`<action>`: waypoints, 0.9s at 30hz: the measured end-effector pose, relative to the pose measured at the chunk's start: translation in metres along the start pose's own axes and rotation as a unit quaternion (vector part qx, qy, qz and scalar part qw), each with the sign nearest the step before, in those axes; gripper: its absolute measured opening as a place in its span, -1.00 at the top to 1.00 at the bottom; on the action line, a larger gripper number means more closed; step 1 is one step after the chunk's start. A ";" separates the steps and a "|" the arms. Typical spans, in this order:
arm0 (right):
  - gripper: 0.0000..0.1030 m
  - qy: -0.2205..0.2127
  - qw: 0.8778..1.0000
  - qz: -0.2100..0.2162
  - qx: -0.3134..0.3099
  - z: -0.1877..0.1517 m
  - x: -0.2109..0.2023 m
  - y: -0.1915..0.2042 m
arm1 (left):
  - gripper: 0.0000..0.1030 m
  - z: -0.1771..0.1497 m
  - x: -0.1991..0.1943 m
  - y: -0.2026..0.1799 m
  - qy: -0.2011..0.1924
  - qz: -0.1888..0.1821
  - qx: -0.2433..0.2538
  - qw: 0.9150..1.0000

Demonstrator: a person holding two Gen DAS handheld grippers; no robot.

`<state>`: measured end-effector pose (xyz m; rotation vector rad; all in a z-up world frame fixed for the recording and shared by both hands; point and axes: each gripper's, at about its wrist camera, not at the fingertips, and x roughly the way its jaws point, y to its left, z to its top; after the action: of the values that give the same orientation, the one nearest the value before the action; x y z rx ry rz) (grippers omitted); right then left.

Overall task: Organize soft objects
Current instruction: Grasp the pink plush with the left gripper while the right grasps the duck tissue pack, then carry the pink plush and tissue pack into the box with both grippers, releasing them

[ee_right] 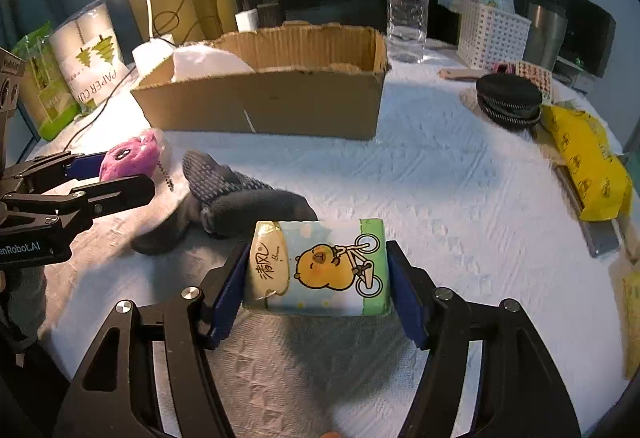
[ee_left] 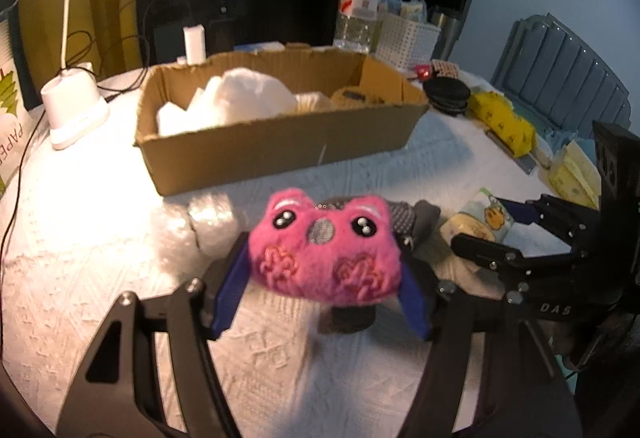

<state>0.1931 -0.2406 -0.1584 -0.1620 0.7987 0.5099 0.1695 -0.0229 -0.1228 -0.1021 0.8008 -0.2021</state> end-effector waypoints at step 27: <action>-0.34 -0.070 0.997 0.008 -0.043 0.082 -0.025 0.016 | -0.30 0.055 -0.046 0.027 -0.082 0.028 -0.011 0.996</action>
<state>0.2240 -0.2092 -0.0829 -0.1968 0.6428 0.5652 0.1818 0.0146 -0.0572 -0.1149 0.6410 -0.1302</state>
